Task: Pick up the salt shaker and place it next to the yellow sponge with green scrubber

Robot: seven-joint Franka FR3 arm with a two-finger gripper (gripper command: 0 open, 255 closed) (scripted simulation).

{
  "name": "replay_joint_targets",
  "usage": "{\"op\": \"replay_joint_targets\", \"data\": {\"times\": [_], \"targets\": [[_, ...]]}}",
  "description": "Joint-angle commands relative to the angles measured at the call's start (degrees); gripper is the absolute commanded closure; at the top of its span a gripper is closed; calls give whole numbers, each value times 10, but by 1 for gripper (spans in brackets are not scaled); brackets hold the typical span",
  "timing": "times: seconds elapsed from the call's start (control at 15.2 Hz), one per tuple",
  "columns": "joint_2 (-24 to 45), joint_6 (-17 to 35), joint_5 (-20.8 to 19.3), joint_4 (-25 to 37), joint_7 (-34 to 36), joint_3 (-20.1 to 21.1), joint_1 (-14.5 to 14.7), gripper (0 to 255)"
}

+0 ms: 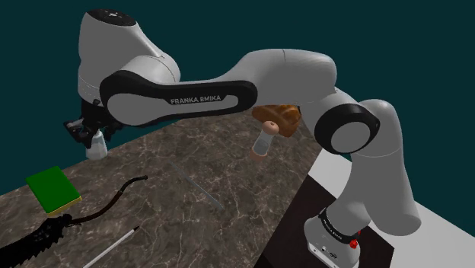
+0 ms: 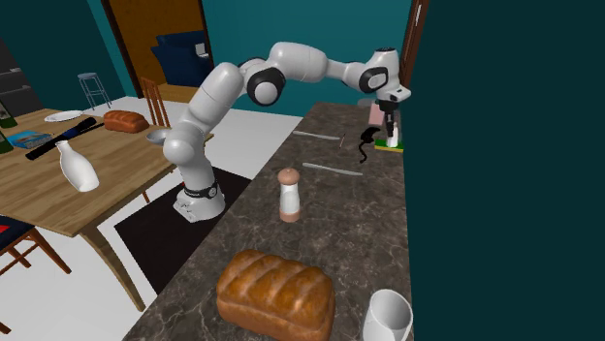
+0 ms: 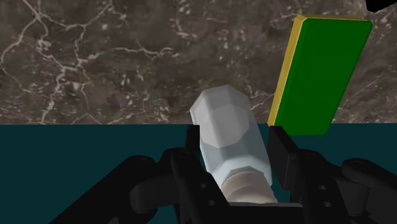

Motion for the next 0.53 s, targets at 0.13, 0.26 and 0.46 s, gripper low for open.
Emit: {"op": "replay_joint_targets", "data": {"times": [0.13,0.26,0.46], "targets": [[3,29,-2,-25,2,-1,-2,255],[6,42,-3,-35,3,-2,-2,255],[13,61,-4,-48,5,-3,-2,255]]}}
